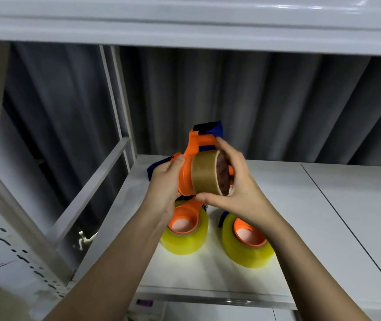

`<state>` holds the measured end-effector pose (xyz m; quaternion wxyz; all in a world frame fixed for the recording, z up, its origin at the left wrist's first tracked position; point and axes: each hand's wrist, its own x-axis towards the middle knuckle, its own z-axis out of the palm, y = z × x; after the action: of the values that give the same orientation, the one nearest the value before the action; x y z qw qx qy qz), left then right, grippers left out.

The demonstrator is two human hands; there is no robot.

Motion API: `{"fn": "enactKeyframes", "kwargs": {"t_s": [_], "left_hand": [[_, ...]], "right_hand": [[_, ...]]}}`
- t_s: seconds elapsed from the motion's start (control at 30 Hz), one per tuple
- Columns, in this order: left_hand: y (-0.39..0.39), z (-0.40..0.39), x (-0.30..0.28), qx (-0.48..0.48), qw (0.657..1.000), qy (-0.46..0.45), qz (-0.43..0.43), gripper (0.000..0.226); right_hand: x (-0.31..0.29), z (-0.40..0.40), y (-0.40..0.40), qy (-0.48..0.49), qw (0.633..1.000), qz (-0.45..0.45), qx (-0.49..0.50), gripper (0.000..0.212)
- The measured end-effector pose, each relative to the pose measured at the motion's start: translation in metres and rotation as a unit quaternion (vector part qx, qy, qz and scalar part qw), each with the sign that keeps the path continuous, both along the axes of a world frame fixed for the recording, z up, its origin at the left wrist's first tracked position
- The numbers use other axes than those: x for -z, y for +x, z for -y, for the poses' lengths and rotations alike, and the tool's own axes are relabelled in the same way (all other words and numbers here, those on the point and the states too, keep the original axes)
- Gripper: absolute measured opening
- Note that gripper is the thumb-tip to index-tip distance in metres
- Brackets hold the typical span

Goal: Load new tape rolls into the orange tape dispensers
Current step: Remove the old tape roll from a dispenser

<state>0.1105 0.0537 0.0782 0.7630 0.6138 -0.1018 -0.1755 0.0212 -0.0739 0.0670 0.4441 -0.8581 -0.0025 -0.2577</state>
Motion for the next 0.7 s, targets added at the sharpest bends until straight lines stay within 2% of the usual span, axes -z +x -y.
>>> {"fn": "enactKeyframes", "kwargs": {"t_s": [0.07, 0.13, 0.23, 0.33, 0.4, 0.47, 0.57, 0.6, 0.63, 0.7], "left_hand": [[-0.004, 0.001, 0.003, -0.020, 0.996, 0.035, 0.085, 0.036], [-0.009, 0.001, 0.006, -0.022, 0.981, 0.058, 0.182, 0.034], [-0.011, 0.001, 0.006, 0.002, 0.969, 0.078, 0.233, 0.025], [-0.007, -0.003, 0.008, 0.087, 0.961, 0.090, 0.245, 0.016], [-0.004, -0.005, 0.009, 0.119, 0.959, 0.089, 0.242, 0.018], [-0.002, -0.006, 0.009, 0.112, 0.968, 0.069, 0.214, 0.018], [0.004, -0.007, 0.010, 0.091, 0.992, 0.012, 0.088, 0.023], [0.005, -0.008, 0.011, 0.086, 0.994, 0.007, 0.059, 0.024], [0.006, -0.008, 0.011, 0.085, 0.995, 0.012, 0.058, 0.023], [0.007, -0.006, 0.010, 0.077, 0.994, 0.024, 0.077, 0.017]], "right_hand": [[-0.003, -0.003, 0.000, 0.191, 0.980, -0.054, -0.009, 0.089], [-0.006, -0.003, 0.003, 0.324, 0.936, -0.132, -0.020, 0.081], [-0.003, 0.006, 0.010, 0.425, 0.882, -0.191, -0.067, 0.071], [0.002, 0.011, 0.011, 0.474, 0.858, -0.184, -0.072, 0.070], [0.004, 0.012, 0.011, 0.473, 0.861, -0.174, -0.068, 0.067], [0.005, 0.009, 0.010, 0.437, 0.885, -0.146, -0.061, 0.061], [0.008, 0.006, 0.009, 0.253, 0.965, -0.061, -0.011, 0.061], [0.009, 0.007, 0.008, 0.196, 0.980, -0.040, -0.003, 0.066], [0.011, 0.007, 0.008, 0.167, 0.985, -0.031, -0.007, 0.072], [0.011, 0.010, 0.007, 0.174, 0.983, -0.040, -0.031, 0.077]]}}
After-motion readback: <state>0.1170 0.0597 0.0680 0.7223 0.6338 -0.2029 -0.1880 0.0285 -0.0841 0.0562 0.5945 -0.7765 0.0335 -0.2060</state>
